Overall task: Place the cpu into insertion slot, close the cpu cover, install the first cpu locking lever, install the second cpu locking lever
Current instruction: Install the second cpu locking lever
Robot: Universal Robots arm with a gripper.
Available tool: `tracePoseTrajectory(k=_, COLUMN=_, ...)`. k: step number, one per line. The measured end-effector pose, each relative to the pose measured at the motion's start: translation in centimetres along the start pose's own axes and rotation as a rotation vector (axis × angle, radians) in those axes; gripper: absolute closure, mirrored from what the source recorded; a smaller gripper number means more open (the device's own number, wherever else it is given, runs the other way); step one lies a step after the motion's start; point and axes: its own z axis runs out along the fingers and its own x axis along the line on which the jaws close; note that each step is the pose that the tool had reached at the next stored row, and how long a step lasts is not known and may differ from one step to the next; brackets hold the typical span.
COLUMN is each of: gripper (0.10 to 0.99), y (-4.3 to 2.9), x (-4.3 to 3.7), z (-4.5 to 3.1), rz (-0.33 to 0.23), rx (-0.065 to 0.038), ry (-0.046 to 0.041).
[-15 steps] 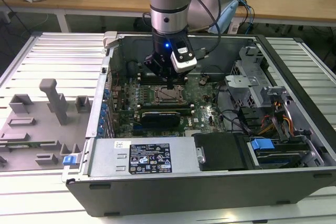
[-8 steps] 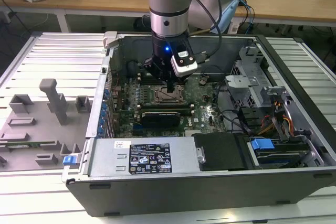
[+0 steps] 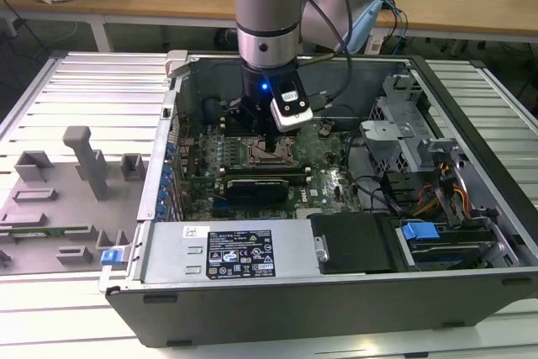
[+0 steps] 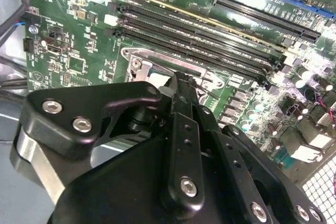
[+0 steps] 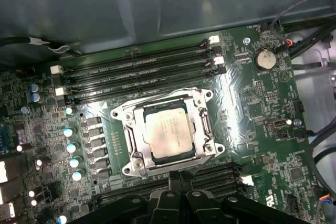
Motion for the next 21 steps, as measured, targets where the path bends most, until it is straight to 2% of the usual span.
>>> tracePoseTrajectory(k=8, gripper=0.980, y=-1.23, x=0.21, z=0.48, rz=0.004, rx=-0.038, ry=0.0080)
tracePoseTrajectory(k=9, gripper=0.980, y=-1.44, x=0.22, z=0.57, rz=0.004, rx=-0.047, ry=0.0100)
tracePoseTrajectory(k=10, gripper=0.980, y=-1.61, x=0.24, z=0.67, rz=0.005, rx=-0.060, ry=0.0128)
tracePoseTrajectory(k=15, gripper=0.980, y=-2.10, x=0.48, z=1.03, rz=0.002, rx=-0.095, ry=0.0205)
tracePoseTrajectory(k=19, gripper=0.980, y=-2.98, x=0.79, z=1.44, rz=-0.005, rx=-0.129, ry=0.0285)
tracePoseTrajectory(k=21, gripper=0.980, y=-3.40, x=0.93, z=1.65, rz=-0.011, rx=-0.140, ry=0.0317)
